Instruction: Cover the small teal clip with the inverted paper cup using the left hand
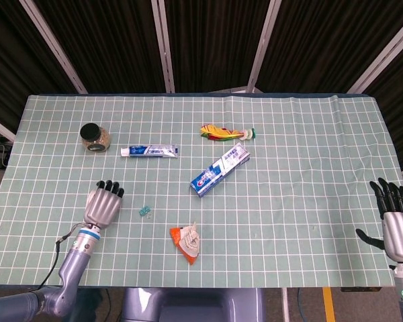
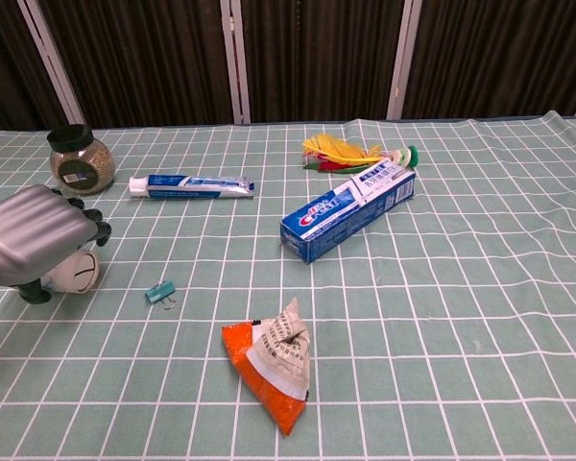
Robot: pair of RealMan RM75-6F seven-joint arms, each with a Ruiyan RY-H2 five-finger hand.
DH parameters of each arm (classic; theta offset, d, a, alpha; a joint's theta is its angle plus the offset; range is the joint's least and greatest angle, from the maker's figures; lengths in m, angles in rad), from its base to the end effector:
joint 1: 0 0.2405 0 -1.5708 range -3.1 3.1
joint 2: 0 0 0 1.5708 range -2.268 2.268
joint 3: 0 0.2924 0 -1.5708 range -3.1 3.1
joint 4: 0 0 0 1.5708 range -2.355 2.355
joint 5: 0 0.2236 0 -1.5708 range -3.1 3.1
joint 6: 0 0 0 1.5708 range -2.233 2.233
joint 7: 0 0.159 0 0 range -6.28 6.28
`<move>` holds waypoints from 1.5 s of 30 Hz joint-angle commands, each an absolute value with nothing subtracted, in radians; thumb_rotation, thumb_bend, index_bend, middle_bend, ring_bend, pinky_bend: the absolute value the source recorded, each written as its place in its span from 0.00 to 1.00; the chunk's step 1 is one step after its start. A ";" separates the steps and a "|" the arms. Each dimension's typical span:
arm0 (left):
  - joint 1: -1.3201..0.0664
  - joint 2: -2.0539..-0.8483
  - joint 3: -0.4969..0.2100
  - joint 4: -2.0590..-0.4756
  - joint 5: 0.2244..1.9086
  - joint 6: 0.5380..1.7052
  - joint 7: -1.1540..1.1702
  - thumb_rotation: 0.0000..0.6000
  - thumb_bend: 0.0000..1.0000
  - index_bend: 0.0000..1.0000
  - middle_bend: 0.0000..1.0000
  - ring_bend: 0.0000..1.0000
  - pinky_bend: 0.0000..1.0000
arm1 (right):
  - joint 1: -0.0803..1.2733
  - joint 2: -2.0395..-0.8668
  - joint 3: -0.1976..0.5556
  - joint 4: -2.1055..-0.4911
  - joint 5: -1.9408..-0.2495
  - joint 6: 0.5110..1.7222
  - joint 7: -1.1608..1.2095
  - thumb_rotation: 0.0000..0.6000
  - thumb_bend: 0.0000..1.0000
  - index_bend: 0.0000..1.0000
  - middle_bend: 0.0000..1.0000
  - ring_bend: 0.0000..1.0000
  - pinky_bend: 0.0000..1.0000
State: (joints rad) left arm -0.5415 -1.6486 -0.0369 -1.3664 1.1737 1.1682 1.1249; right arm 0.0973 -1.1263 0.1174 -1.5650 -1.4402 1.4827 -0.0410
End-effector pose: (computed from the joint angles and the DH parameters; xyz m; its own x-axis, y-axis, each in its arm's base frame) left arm -0.2546 0.3220 -0.0536 0.9490 0.0078 0.3152 0.3004 -0.3267 -0.8961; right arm -0.3577 -0.2196 0.1794 0.4566 0.0694 0.8870 -0.8896 0.0449 0.4545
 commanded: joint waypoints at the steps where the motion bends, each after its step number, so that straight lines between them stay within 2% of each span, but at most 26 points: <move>1: -0.541 -1.650 -0.034 -1.362 1.170 1.167 1.124 1.00 0.00 0.51 0.45 0.42 0.47 | 0.098 -1.127 0.117 -1.565 -1.440 1.482 -0.042 1.00 0.00 0.00 0.00 0.00 0.00; 3: -0.540 -1.649 -0.035 -1.364 1.164 1.167 1.119 1.00 0.00 0.55 0.47 0.44 0.49 | 0.098 -1.127 0.117 -1.564 -1.440 1.481 -0.043 1.00 0.00 0.00 0.00 0.00 0.00; 6: -0.537 -1.635 -0.043 -1.381 1.154 1.167 1.095 1.00 0.00 0.55 0.47 0.45 0.49 | 0.098 -1.127 0.117 -1.564 -1.439 1.481 -0.043 1.00 0.00 0.00 0.00 0.00 0.00; 13: -0.524 -1.532 -0.135 -1.500 1.146 1.176 0.835 1.00 0.00 0.55 0.46 0.44 0.49 | 0.099 -1.129 0.116 -1.564 -1.440 1.479 -0.048 1.00 0.00 0.00 0.00 0.00 0.00; 16: -0.513 -1.460 -0.181 -1.555 1.176 1.145 0.564 1.00 0.00 0.54 0.45 0.43 0.49 | 0.099 -1.129 0.115 -1.566 -1.440 1.478 -0.051 1.00 0.00 0.00 0.00 0.00 0.00; 20: -0.487 -1.403 -0.239 -1.581 1.250 1.088 0.038 1.00 0.00 0.51 0.41 0.40 0.46 | 0.100 -1.130 0.115 -1.569 -1.440 1.477 -0.055 1.00 0.00 0.00 0.00 0.00 0.00; 26: -0.488 -1.426 -0.227 -1.501 1.393 1.010 -0.662 1.00 0.00 0.49 0.39 0.38 0.44 | 0.103 -1.134 0.113 -1.569 -1.439 1.471 -0.067 1.00 0.00 0.00 0.00 0.00 0.00; 27: -0.497 -1.463 -0.216 -1.454 1.424 1.008 -0.768 1.00 0.00 0.49 0.38 0.38 0.44 | 0.105 -1.136 0.113 -1.567 -1.436 1.468 -0.071 1.00 0.00 0.00 0.00 0.00 0.00; 33: -0.532 -1.578 -0.164 -1.286 1.508 1.021 -0.920 1.00 0.00 0.47 0.35 0.34 0.42 | 0.106 -1.136 0.116 -1.561 -1.424 1.459 -0.070 1.00 0.00 0.00 0.00 0.00 0.00; 45: -0.563 -1.677 -0.124 -1.150 1.503 1.012 -0.943 1.00 0.00 0.46 0.35 0.34 0.41 | 0.104 -1.129 0.118 -1.557 -1.417 1.458 -0.053 1.00 0.00 0.00 0.00 0.00 0.00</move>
